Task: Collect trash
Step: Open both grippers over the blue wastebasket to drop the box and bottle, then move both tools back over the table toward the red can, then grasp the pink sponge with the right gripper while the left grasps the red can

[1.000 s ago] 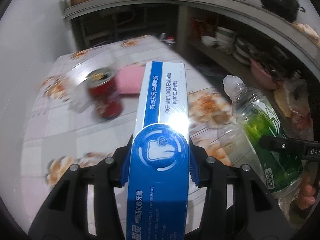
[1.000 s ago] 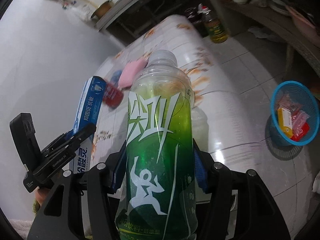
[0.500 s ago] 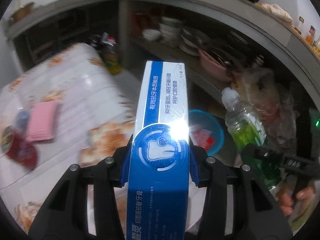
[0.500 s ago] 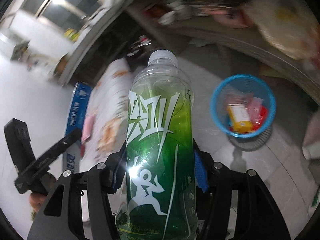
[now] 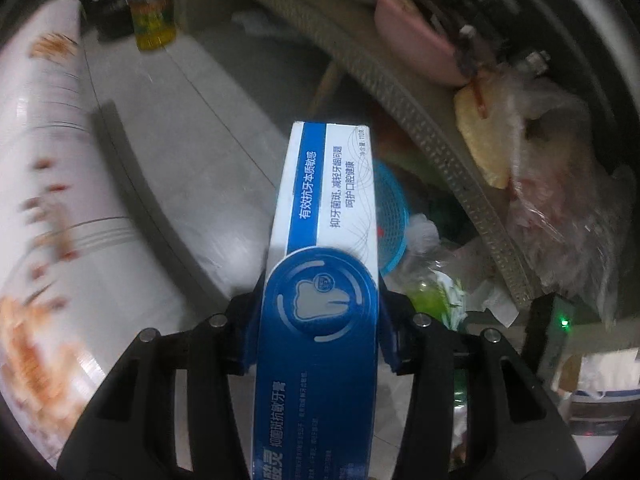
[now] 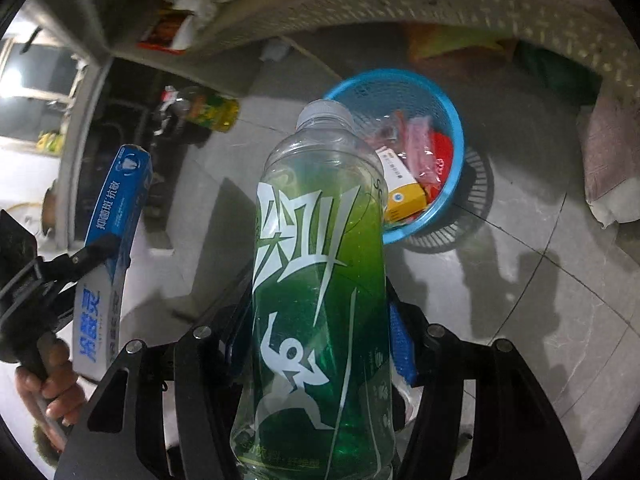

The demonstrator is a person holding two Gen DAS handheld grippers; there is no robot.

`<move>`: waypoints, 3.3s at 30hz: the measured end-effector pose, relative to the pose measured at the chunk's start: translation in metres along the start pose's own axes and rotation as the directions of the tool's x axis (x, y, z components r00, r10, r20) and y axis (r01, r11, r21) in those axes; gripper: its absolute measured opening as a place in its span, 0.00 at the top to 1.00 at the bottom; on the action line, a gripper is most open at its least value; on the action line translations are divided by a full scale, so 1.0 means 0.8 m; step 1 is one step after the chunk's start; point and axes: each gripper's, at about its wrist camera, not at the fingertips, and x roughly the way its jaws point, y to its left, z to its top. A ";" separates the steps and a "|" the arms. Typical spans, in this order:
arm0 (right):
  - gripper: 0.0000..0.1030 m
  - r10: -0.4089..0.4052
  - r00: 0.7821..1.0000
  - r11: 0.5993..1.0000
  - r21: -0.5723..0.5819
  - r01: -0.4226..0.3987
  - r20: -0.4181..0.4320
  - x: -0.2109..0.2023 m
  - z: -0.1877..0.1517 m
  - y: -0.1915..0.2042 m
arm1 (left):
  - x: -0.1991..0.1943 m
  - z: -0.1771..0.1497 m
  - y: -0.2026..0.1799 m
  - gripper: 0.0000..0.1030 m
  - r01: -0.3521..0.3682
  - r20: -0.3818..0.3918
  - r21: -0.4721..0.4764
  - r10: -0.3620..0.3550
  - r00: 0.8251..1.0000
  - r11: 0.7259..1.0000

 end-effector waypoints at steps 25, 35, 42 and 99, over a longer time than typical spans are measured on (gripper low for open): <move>0.31 -0.179 0.975 0.967 -0.160 0.200 0.134 0.012 0.010 0.032 | -0.036 -0.015 0.002 0.31 0.143 0.092 0.022 -0.145 0.985 0.989; 0.24 0.013 0.971 0.908 -0.409 0.088 0.237 -0.083 -0.042 0.161 | -0.224 -0.182 0.095 0.26 -0.044 0.464 0.064 0.009 0.886 0.997; 0.19 0.200 0.958 0.745 -0.666 -0.012 0.206 -0.106 -0.105 0.310 | -0.295 -0.291 0.219 0.25 -0.141 0.556 -0.198 0.230 0.799 0.970; 0.43 -0.122 0.953 0.624 -0.768 -0.145 -0.279 0.256 -0.198 0.641 | -0.309 -0.245 0.365 0.42 -0.401 0.615 -0.260 0.471 0.632 0.878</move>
